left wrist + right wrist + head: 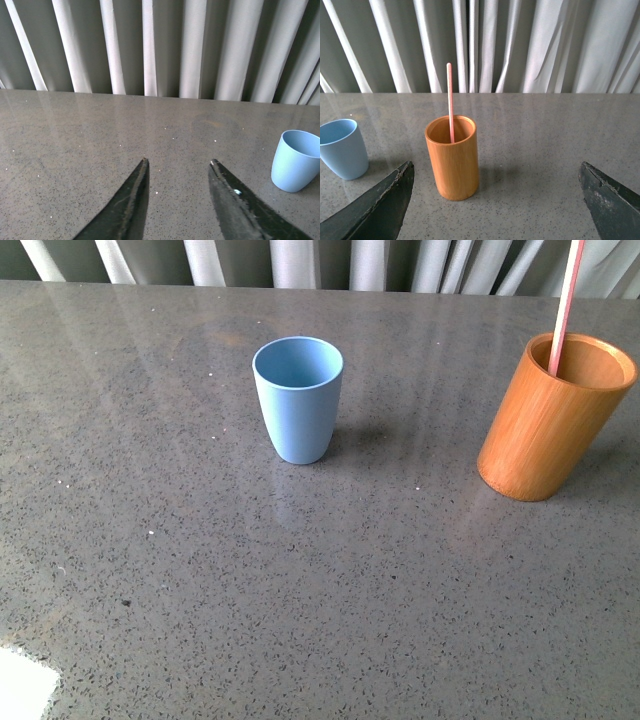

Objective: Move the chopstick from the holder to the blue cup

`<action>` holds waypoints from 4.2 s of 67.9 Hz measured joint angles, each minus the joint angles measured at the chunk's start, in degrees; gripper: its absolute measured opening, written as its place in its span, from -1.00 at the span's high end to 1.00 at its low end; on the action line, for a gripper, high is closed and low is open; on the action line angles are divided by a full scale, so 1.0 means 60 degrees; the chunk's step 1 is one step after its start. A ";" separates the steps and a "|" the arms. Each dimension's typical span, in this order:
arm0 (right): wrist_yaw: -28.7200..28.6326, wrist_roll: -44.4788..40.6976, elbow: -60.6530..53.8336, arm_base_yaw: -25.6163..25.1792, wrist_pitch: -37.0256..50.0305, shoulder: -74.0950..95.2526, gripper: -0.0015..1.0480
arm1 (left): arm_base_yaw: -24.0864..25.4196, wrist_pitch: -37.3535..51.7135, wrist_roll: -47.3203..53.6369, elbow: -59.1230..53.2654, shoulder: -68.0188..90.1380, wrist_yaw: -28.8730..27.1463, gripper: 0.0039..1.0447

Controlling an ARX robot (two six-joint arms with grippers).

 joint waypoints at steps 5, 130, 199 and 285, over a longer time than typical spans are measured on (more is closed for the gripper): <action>0.0000 0.0000 0.0000 0.0000 0.0000 0.0000 -0.83 | 0.0000 -0.0004 0.0000 0.0000 0.0000 0.0000 -0.16; 0.0652 -0.0455 1.0400 0.1632 0.0594 1.6017 -0.83 | 0.0000 -0.0004 0.0022 0.0000 -0.0004 0.0004 -0.83; 0.0750 -0.0168 1.2018 0.1687 0.0663 1.7879 -0.79 | 0.0000 -0.0004 0.0022 0.0000 -0.0004 0.0004 -0.83; 0.0940 0.0117 1.2065 0.1577 0.0401 1.7853 0.97 | 0.0000 -0.0004 0.0022 0.0000 -0.0004 0.0004 -0.83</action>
